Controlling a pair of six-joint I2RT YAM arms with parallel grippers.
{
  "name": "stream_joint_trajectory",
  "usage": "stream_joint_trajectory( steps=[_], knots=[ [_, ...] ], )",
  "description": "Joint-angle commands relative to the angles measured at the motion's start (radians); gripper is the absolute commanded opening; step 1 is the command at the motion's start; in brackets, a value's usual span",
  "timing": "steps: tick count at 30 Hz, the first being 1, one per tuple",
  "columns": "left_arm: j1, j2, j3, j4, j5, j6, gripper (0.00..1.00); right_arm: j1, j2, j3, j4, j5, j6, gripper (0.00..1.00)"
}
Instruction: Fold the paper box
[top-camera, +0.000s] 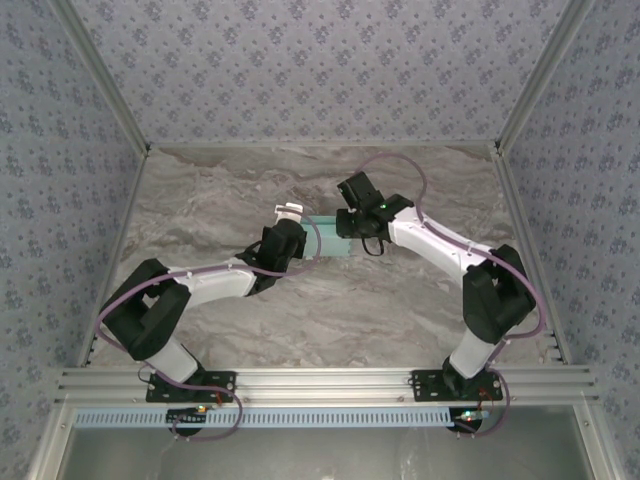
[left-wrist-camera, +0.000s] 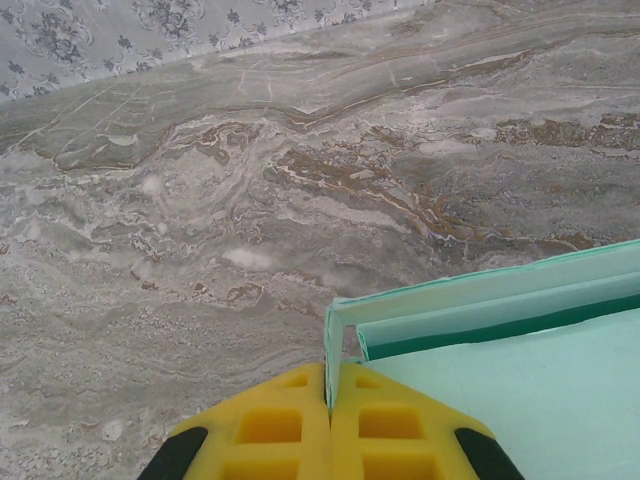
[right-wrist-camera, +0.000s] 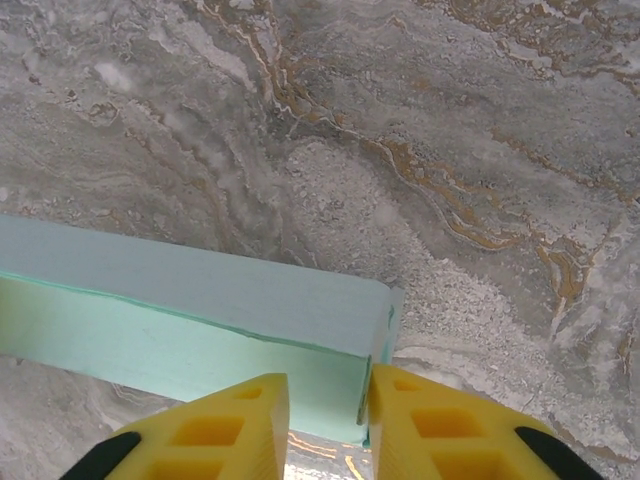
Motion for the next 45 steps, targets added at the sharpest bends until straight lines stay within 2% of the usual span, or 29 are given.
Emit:
stream_joint_trajectory(
  steps=[1, 3, 7, 15, 22, 28, 34, 37, 40, 42, 43, 44, 45],
  knots=[
    [-0.009, 0.073, -0.028, -0.14, 0.081, -0.003, 0.0, 0.041, 0.029, 0.004, -0.008, -0.086, 0.003, 0.21],
    [-0.009, 0.074, -0.029, -0.14, 0.079, -0.002, 0.0, 0.04, 0.021, -0.011, 0.002, -0.078, 0.014, 0.16],
    [-0.009, 0.074, -0.029, -0.142, 0.079, 0.0, 0.0, 0.04, 0.011, -0.025, 0.001, -0.052, 0.028, 0.14],
    [-0.009, 0.068, -0.026, -0.147, 0.077, 0.005, 0.0, 0.036, -0.001, -0.041, -0.037, -0.012, 0.003, 0.17],
    [-0.009, 0.063, -0.024, -0.151, 0.077, 0.007, 0.0, 0.031, -0.035, -0.033, -0.061, 0.007, -0.019, 0.39],
    [-0.009, 0.065, -0.029, -0.15, 0.075, 0.009, 0.0, 0.024, -0.086, -0.039, -0.097, 0.013, -0.057, 0.53],
    [-0.009, 0.063, -0.026, -0.148, 0.072, 0.022, 0.0, -0.017, -0.168, -0.102, -0.078, -0.037, -0.154, 0.59],
    [-0.01, 0.061, -0.026, -0.146, 0.076, 0.033, 0.0, -0.084, -0.253, -0.204, 0.031, -0.138, -0.28, 0.62],
    [-0.009, 0.058, -0.026, -0.144, 0.083, 0.047, 0.0, -0.134, -0.361, -0.335, 0.216, -0.285, -0.559, 0.68],
    [-0.009, 0.058, -0.024, -0.142, 0.088, 0.055, 0.0, -0.125, -0.421, -0.441, 0.34, -0.403, -0.922, 0.78],
    [-0.009, 0.057, -0.024, -0.142, 0.087, 0.058, 0.0, -0.107, -0.444, -0.497, 0.402, -0.412, -1.094, 0.83],
    [-0.009, 0.057, -0.024, -0.142, 0.088, 0.061, 0.0, -0.09, -0.459, -0.556, 0.484, -0.398, -1.24, 0.92],
    [-0.009, 0.057, -0.025, -0.14, 0.092, 0.065, 0.0, -0.101, -0.455, -0.58, 0.543, -0.416, -1.313, 0.96]
  ],
)
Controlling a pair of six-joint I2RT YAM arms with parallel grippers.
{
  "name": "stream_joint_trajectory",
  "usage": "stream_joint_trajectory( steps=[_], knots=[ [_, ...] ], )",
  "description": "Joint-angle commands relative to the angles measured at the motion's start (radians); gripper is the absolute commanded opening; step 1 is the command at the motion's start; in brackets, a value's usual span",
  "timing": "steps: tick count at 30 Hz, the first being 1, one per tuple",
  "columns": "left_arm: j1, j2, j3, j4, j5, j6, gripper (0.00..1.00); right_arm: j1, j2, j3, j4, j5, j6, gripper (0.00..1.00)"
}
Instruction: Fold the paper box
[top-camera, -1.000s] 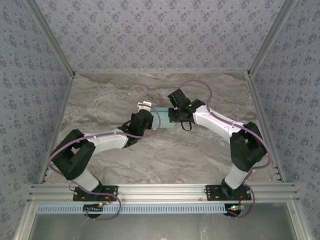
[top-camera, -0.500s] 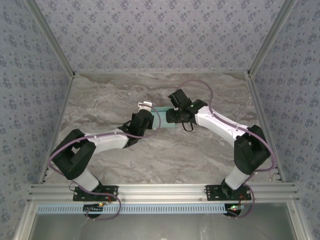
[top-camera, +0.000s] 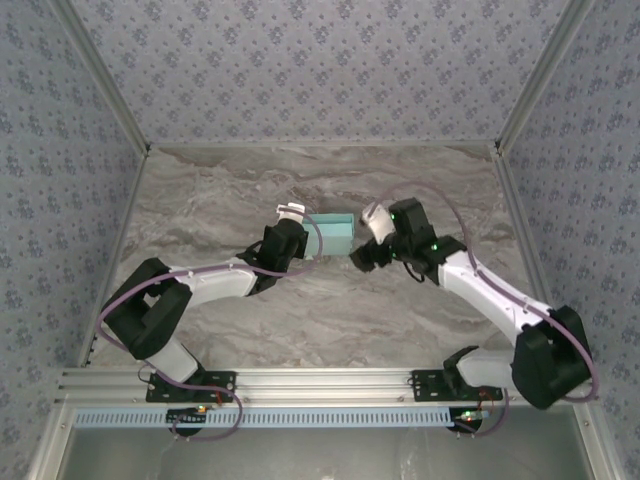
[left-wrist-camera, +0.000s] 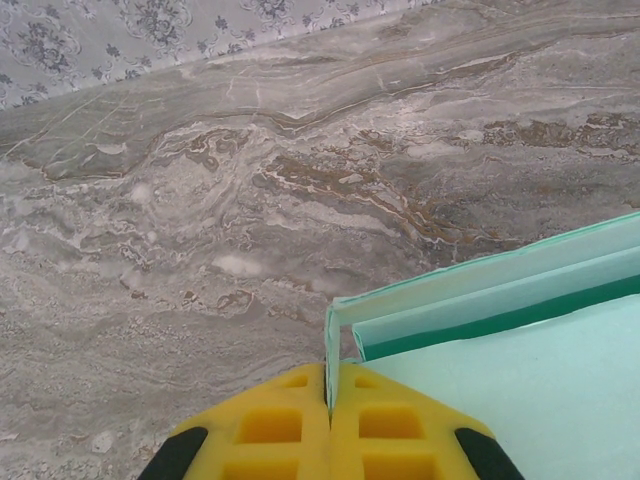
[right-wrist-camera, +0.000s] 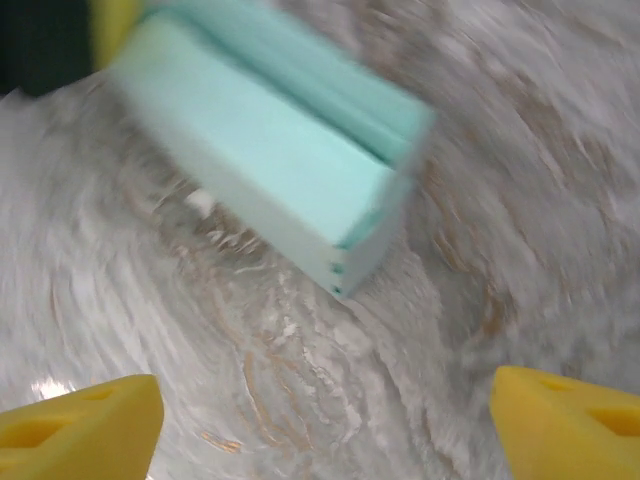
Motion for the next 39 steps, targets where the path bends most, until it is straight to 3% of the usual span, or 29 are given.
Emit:
stream_joint_trajectory(
  steps=[1, 4, 6, 17, 24, 32, 39],
  knots=[
    [-0.008, 0.052, -0.028, -0.155, 0.076, 0.043, 0.0, -0.013, 0.007, -0.057, 0.234, -0.167, -0.511, 0.96],
    [-0.009, 0.048, -0.034, -0.155, 0.079, 0.051, 0.0, -0.095, 0.098, 0.046, 0.167, -0.27, -0.576, 1.0],
    [-0.008, 0.049, -0.036, -0.151, 0.083, 0.052, 0.0, -0.102, 0.158, 0.108, 0.122, -0.294, -0.689, 1.0],
    [-0.003, 0.068, -0.018, -0.147, 0.089, 0.063, 0.0, -0.119, 0.453, 0.399, -0.184, -0.416, -0.892, 0.99],
    [0.012, 0.058, -0.017, -0.15, 0.116, 0.066, 0.0, -0.103, 0.464, 0.299, -0.091, -0.34, -0.902, 0.79],
    [0.028, 0.044, -0.016, -0.142, 0.155, 0.065, 0.01, -0.104, 0.448, 0.22, 0.003, -0.238, -0.963, 0.63],
    [0.033, -0.02, -0.061, -0.094, 0.237, 0.078, 0.23, -0.106, 0.445, 0.184, 0.08, -0.202, -0.973, 0.54]
  ],
)
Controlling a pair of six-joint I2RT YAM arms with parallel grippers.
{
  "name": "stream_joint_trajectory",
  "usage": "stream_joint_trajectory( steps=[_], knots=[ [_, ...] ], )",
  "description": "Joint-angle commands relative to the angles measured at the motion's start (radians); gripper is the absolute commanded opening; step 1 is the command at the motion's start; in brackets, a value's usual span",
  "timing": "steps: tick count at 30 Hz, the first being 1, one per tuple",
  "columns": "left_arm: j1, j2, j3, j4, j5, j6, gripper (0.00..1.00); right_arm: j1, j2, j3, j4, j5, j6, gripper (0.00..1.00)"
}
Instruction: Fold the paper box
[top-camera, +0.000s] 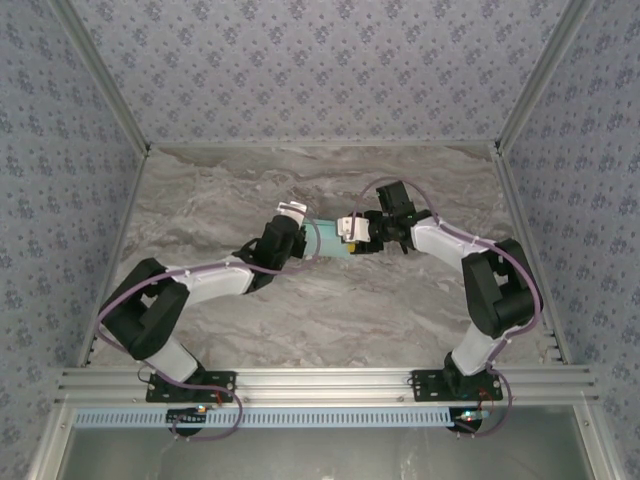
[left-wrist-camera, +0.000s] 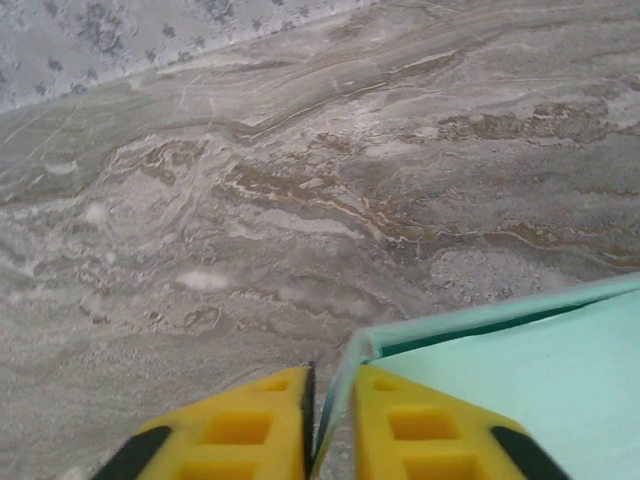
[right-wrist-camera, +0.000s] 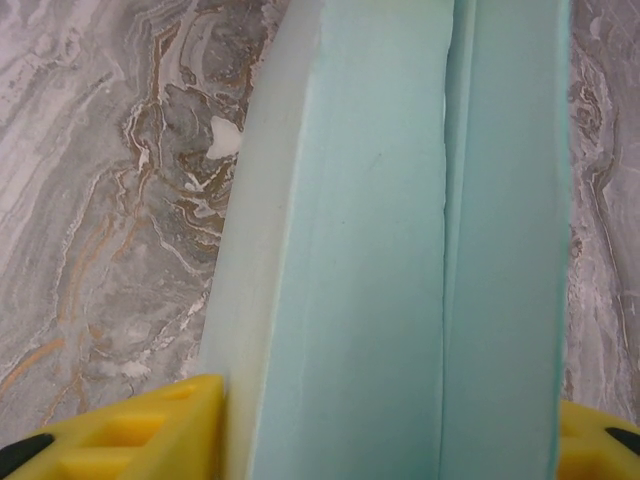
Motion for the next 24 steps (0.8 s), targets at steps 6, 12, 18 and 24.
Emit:
stream_joint_trajectory(
  steps=[6, 12, 18, 24],
  knots=[
    [0.019, -0.12, -0.105, -0.123, 0.201, 0.013, 0.39, -0.003, 0.007, -0.059, 0.033, 0.052, -0.057, 0.53],
    [0.131, -0.305, -0.132, -0.165, 0.476, -0.09, 0.53, -0.02, 0.01, -0.07, 0.027, 0.033, -0.059, 0.53],
    [0.279, -0.394, -0.089, -0.188, 0.634, -0.27, 0.73, -0.035, 0.027, -0.05, -0.018, -0.001, -0.051, 0.52],
    [0.331, -0.217, 0.07, -0.227, 0.748, -0.343, 0.8, -0.035, 0.044, -0.027, -0.059, -0.013, -0.052, 0.52]
  ],
)
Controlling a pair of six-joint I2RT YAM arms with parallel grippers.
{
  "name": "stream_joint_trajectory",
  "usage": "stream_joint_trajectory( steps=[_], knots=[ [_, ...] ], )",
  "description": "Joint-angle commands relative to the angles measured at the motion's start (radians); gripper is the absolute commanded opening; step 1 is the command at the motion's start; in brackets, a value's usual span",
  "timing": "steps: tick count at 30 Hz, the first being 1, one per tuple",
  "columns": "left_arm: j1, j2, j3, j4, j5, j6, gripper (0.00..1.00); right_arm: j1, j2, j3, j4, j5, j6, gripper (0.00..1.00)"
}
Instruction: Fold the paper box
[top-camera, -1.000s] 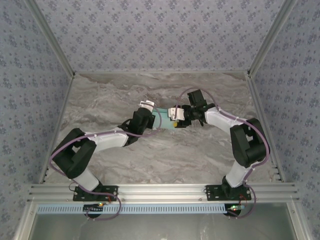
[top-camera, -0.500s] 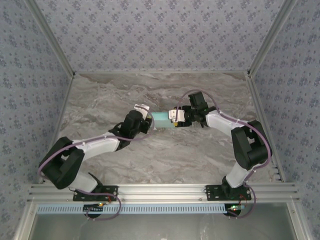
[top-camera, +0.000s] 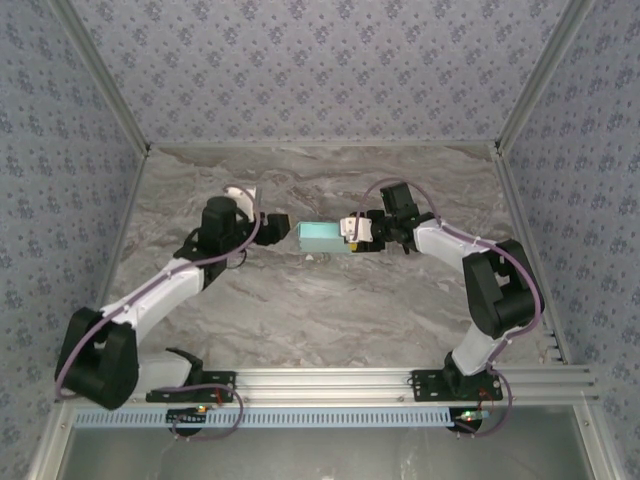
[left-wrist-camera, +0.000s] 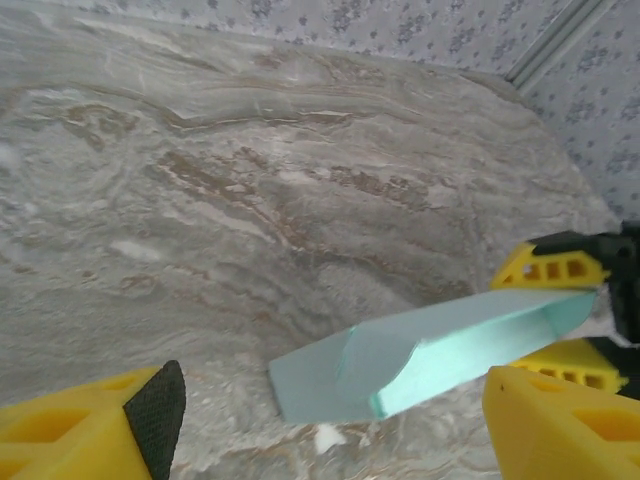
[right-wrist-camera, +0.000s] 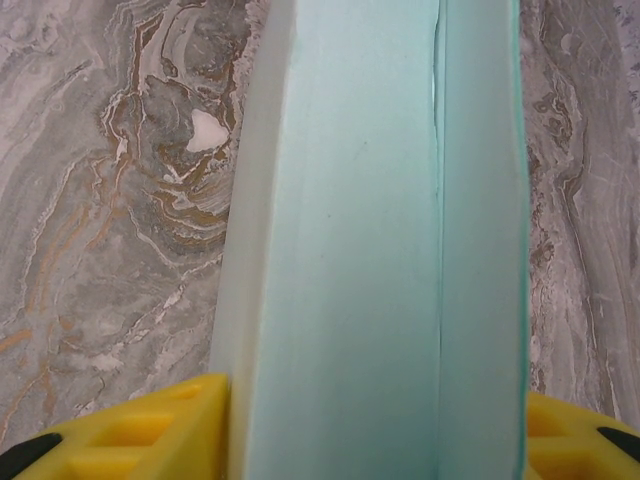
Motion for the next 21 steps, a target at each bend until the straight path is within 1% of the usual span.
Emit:
stream_joint_trajectory(
  steps=[1, 2, 4, 5, 7, 8, 10, 12, 13, 14, 15, 18, 21],
  knots=[
    [0.015, 0.108, 0.103, -0.03, 0.127, -0.092, 0.79, -0.011, 0.046, 0.005, -0.127, 0.01, -0.024, 0.52],
    [0.018, 0.136, 0.124, -0.03, 0.132, -0.109, 0.79, -0.012, 0.046, 0.009, -0.135, 0.007, -0.023, 0.52],
    [0.027, 0.185, 0.165, -0.05, 0.146, -0.147, 0.74, -0.016, 0.05, 0.021, -0.157, -0.007, -0.018, 0.52],
    [0.032, 0.202, 0.175, -0.055, 0.17, -0.157, 0.72, -0.018, 0.055, 0.03, -0.173, -0.013, -0.014, 0.52],
    [0.044, 0.215, 0.167, -0.022, 0.261, -0.165, 0.71, -0.026, 0.069, 0.056, -0.217, -0.025, -0.004, 0.52],
    [0.045, 0.204, 0.146, 0.01, 0.307, -0.138, 0.71, -0.031, 0.077, 0.072, -0.238, -0.029, 0.012, 0.52],
    [0.04, 0.151, 0.093, 0.047, 0.338, -0.029, 0.72, -0.04, 0.086, 0.091, -0.267, -0.04, 0.025, 0.52],
    [0.022, 0.086, 0.008, 0.129, 0.304, 0.109, 0.73, -0.045, 0.09, 0.101, -0.286, -0.048, 0.029, 0.52],
    [0.008, 0.059, -0.028, 0.166, 0.25, 0.182, 0.73, -0.045, 0.093, 0.107, -0.296, -0.051, 0.03, 0.52],
    [-0.008, 0.049, -0.045, 0.176, 0.172, 0.239, 0.73, -0.046, 0.096, 0.116, -0.307, -0.055, 0.031, 0.52],
    [-0.013, 0.055, -0.043, 0.17, 0.12, 0.257, 0.71, -0.046, 0.099, 0.125, -0.319, -0.055, 0.032, 0.52],
    [-0.014, 0.138, 0.02, 0.112, 0.1, 0.331, 0.62, -0.042, 0.105, 0.135, -0.337, -0.053, 0.043, 0.52],
    [-0.03, 0.206, 0.045, 0.167, 0.105, 0.36, 0.6, -0.04, 0.101, 0.13, -0.335, -0.039, 0.049, 0.51]
  ],
)
